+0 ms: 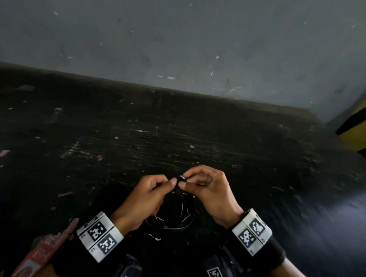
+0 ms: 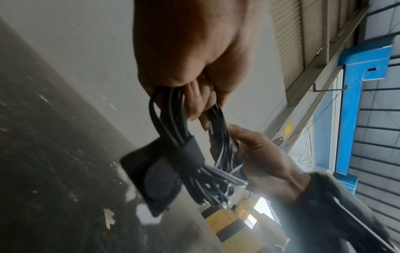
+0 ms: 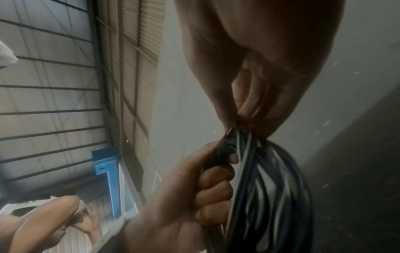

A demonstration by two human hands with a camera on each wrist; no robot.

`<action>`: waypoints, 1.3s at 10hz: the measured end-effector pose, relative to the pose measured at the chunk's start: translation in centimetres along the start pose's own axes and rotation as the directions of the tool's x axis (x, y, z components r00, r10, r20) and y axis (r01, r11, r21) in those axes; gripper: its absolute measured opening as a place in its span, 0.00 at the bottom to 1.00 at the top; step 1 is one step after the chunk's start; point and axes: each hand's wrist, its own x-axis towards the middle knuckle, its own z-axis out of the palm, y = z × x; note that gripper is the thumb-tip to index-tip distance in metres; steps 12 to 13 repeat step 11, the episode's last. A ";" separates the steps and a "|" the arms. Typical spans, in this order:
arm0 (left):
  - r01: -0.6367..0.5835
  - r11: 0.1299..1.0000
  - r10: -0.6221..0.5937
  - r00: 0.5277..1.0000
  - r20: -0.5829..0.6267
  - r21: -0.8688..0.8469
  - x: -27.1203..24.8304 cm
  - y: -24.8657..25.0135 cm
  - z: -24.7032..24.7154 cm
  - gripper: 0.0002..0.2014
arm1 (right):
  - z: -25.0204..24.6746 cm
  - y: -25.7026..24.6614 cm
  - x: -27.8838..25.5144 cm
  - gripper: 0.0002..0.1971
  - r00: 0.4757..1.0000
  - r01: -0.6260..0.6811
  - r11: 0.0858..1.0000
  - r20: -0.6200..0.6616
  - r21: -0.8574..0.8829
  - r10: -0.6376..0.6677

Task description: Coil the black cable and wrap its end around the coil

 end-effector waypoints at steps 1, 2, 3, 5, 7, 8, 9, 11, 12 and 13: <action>0.027 0.999 -0.031 0.996 0.083 0.047 0.4 -0.6 0.8 0.11 | -1.0 1.0 -0.9 0.11 0.999 -0.036 0.999 0.009 -0.013 0.036; 0.080 0.997 -0.080 0.988 0.130 0.001 1.0 -1.4 2.2 0.14 | -3.0 2.5 -1.5 0.11 0.993 -0.107 0.994 -0.055 -0.006 0.107; 0.188 0.982 -0.184 0.972 0.146 -0.016 1.8 -3.3 3.1 0.19 | -6.1 4.2 -1.9 0.07 0.957 -0.195 0.974 -0.194 0.117 0.215; 0.262 0.962 -0.259 0.965 0.050 -0.078 3.8 -7.1 7.2 0.08 | -14.0 8.7 -2.7 0.07 0.880 -0.302 0.929 -0.312 0.216 0.358; 0.272 0.950 -0.268 0.962 -0.050 0.155 7.6 -11.0 13.0 0.06 | -19.6 14.4 -2.1 0.08 0.842 -0.441 0.897 -0.331 0.034 0.426; 0.323 0.923 -0.296 0.944 -0.147 0.210 8.2 -12.7 14.3 0.05 | -21.0 17.0 -1.6 0.09 0.861 -0.487 0.851 -0.272 -0.198 0.430; 0.329 0.904 -0.251 0.926 -0.281 0.273 7.5 -13.5 14.6 0.07 | -21.6 18.0 -1.8 0.06 0.904 -0.426 0.827 -0.203 -0.366 0.375; 0.349 0.859 -0.189 0.897 -0.401 0.376 4.4 -12.1 13.7 0.08 | -24.0 16.7 -3.6 0.14 0.947 -0.292 0.826 -0.026 -0.483 0.319; 0.349 0.859 -0.189 0.897 -0.401 0.376 4.4 -12.1 13.7 0.08 | -24.0 16.7 -3.6 0.14 0.947 -0.292 0.826 -0.026 -0.483 0.319; 0.349 0.859 -0.189 0.897 -0.401 0.376 4.4 -12.1 13.7 0.08 | -24.0 16.7 -3.6 0.14 0.947 -0.292 0.826 -0.026 -0.483 0.319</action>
